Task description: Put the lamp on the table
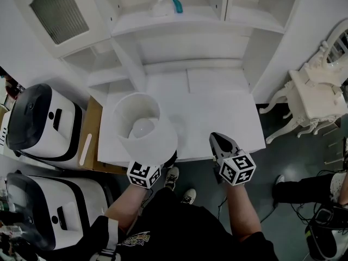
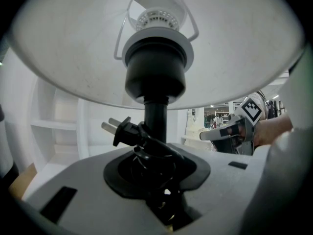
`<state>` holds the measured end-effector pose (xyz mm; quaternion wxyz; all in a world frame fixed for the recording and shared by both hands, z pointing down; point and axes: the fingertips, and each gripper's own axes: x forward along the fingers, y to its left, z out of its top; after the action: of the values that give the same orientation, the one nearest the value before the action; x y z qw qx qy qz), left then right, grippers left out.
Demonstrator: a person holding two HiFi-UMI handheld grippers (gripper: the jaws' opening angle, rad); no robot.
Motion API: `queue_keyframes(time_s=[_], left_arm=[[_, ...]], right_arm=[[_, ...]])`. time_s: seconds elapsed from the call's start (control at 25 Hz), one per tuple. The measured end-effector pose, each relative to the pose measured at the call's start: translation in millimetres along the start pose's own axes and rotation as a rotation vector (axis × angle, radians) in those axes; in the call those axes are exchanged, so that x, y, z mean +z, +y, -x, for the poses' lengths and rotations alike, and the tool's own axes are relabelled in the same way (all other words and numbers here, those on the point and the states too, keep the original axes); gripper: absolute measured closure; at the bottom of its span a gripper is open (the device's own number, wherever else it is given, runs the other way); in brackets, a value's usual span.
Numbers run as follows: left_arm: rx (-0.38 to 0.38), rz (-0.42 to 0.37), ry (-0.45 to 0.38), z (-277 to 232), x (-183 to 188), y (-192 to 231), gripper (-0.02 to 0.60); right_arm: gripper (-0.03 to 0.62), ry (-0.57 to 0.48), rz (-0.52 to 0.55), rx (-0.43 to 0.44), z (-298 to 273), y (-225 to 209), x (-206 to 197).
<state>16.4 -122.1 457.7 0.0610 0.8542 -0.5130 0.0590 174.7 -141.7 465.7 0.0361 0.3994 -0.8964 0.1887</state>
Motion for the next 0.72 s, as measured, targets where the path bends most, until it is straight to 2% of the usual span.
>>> queue_keyframes(time_s=[0.4,0.72], left_arm=[[-0.048,-0.023,0.013,-51,-5,35,0.459],[-0.056,-0.016,0.016,-96,-11,74,0.459]], right_arm=[[0.568,0.019,-0.021,-0.064,-40,-28,-2],[0.568,0.049,-0.043,-0.096,-81,-49,-5]])
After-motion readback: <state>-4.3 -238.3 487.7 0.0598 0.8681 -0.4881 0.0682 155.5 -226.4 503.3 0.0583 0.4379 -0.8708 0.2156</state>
